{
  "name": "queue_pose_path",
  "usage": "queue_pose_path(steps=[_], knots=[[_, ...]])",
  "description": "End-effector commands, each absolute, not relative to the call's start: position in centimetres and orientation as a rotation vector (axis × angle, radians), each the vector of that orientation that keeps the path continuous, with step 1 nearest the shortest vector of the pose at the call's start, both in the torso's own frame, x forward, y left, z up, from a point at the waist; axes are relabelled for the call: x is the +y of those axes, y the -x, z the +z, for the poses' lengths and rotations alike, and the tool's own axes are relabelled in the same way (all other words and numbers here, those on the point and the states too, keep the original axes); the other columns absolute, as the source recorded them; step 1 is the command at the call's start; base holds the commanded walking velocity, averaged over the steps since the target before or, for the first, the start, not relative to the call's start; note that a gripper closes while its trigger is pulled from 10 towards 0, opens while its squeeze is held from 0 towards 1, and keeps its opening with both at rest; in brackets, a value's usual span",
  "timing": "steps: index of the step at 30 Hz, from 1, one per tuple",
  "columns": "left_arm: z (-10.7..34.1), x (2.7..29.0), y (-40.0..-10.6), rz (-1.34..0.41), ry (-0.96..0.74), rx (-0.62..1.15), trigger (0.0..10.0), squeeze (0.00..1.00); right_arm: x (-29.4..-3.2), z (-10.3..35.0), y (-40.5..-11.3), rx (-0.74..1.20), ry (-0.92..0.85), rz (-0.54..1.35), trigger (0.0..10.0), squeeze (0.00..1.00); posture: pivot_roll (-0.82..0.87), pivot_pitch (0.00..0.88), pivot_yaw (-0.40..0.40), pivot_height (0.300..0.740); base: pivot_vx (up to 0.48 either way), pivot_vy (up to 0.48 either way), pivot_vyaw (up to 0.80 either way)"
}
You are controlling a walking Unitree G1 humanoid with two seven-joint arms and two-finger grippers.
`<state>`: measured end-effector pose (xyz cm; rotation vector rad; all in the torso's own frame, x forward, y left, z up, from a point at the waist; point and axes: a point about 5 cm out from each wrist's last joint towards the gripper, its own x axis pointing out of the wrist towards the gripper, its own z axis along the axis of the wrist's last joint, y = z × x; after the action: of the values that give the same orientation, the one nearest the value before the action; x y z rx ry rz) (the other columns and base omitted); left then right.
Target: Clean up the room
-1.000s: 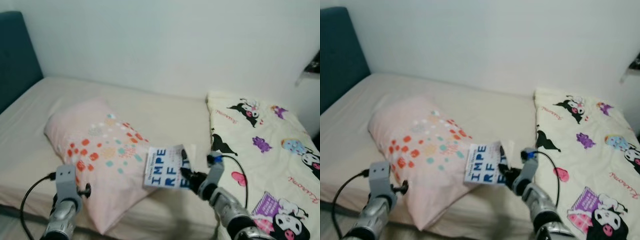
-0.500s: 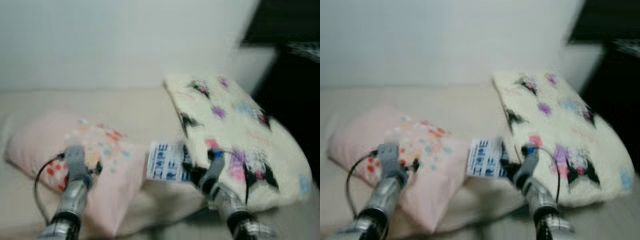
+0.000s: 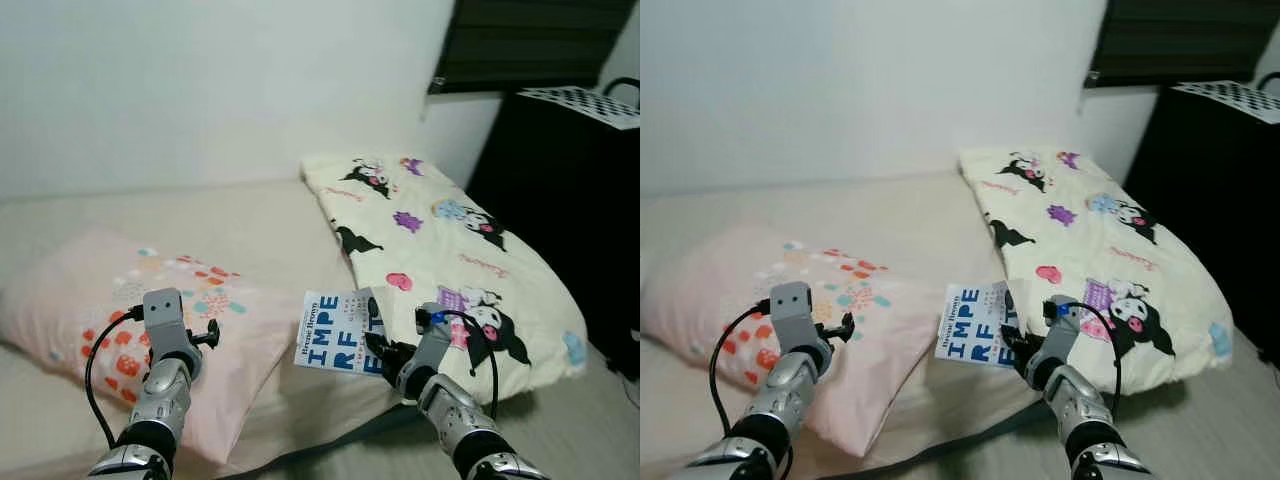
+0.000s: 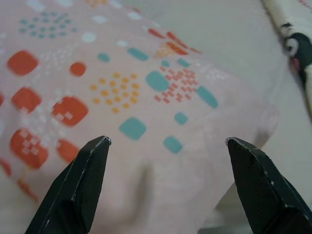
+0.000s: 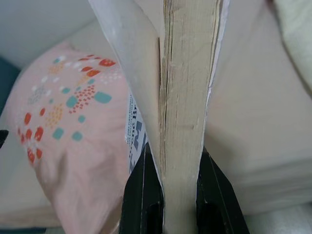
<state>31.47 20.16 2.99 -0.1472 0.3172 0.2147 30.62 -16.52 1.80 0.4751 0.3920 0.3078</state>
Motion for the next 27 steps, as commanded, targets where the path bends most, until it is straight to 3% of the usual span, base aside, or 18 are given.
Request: queue_pose_path(steps=[1, 9, 13, 16, 18, 20, 24, 26, 27], knots=[[2.6, 19.8, -31.2, 0.206, 0.147, 0.339, 10.0, 0.00, -16.9, 2.7, -31.1, 0.331, -0.457, 0.318, 10.0, 0.00, 0.05, 0.000, -0.075, 0.740, 0.000, -0.469, 0.79], [2.3, 19.3, -31.1, 0.200, 0.145, 0.353, 10.0, 0.00, -16.4, 2.6, -31.0, 0.334, -0.433, 0.343, 10.0, 0.00, 0.04, 0.000, -0.074, 0.740, 0.000, -0.469, 0.79], [1.8, 19.7, -30.7, 0.206, 0.046, 0.385, 10.0, 0.00, -17.4, 1.5, -30.5, 0.413, -0.382, 0.229, 10.0, 0.00, 0.04, 0.000, -0.072, 0.740, 0.000, -0.065, 0.20], [-0.5, 20.7, -28.4, 0.135, -0.253, 0.483, 10.0, 0.00, -17.8, -1.7, -27.7, 0.578, -0.330, 0.178, 10.0, 0.00, 0.03, 0.000, -0.077, 0.740, 0.000, 0.000, 0.00], [-1.2, 21.1, -27.6, 0.117, -0.325, 0.516, 10.0, 0.00, -17.9, -2.5, -26.8, 0.619, -0.328, 0.159, 10.0, 0.00, 0.03, 0.000, -0.077, 0.740, 0.000, 0.000, 0.00], [-3.5, 22.0, -24.7, 0.061, -0.447, 0.638, 10.0, 0.00, -18.6, -4.8, -24.0, 0.744, -0.307, 0.083, 10.0, 0.00, 0.04, 0.000, -0.084, 0.740, 0.000, 0.000, 0.00], [-5.3, 22.5, -22.1, 0.014, -0.486, 0.750, 10.0, 0.00, -19.3, -6.3, -21.6, 0.833, -0.301, 0.008, 10.0, 0.00, 0.05, 0.000, -0.088, 0.740, 0.000, 0.000, 0.00], [-7.3, 23.0, -18.5, -0.025, -0.501, 0.884, 10.0, 0.00, -20.0, -7.7, -19.1, 0.910, -0.307, -0.061, 10.0, 0.00, 0.04, 0.000, -0.082, 0.740, 0.450, 0.000, 0.00], [-7.3, 23.0, -18.5, -0.025, -0.501, 0.884, 10.0, 0.00, -20.0, -7.7, -19.1, 0.910, -0.307, -0.061, 10.0, 0.00, 0.04, 0.000, -0.082, 0.740, 0.480, 0.000, 0.00]])
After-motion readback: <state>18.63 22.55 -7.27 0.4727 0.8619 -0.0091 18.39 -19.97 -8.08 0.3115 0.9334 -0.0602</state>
